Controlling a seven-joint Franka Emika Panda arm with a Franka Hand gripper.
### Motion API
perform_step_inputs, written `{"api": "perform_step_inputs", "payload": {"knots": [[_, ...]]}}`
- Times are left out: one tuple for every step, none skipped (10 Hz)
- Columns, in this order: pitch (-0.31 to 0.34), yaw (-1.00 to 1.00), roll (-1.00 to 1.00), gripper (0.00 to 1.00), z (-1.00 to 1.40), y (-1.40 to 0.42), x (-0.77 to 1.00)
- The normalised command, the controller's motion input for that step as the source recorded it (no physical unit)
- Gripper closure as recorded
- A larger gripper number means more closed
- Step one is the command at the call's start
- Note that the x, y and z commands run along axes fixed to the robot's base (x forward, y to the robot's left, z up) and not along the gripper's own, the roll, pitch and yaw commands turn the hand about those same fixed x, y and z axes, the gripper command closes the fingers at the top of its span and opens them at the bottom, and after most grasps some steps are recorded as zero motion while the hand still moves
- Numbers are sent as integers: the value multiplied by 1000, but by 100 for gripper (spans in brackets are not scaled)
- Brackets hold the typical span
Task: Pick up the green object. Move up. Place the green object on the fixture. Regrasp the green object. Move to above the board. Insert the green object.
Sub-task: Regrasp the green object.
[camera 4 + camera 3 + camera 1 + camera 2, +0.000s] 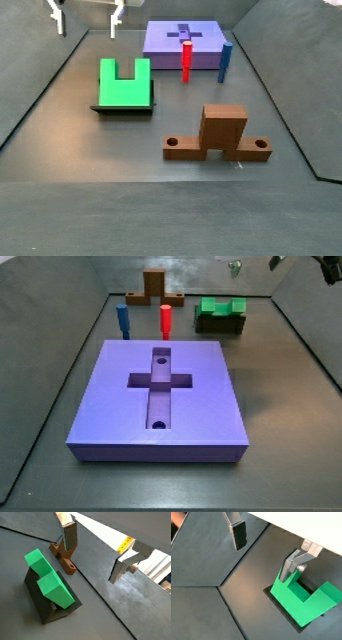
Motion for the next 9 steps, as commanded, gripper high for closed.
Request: {"api": "perform_step_inputs", "payload": {"knots": [[114,0,400,0,-106,-51,129],[134,0,440,0,-106,-51,143],[151,0,440,0,-106,-46,160],[134,0,434,0,-111,-46,131],[83,0,363,0,-100,-26,20],[71,0,314,0,-66,-14,0],[0,0,46,0,0,0,0],[6,0,0,0,0,0,0],[57,0,6,0,0,0,0]]}}
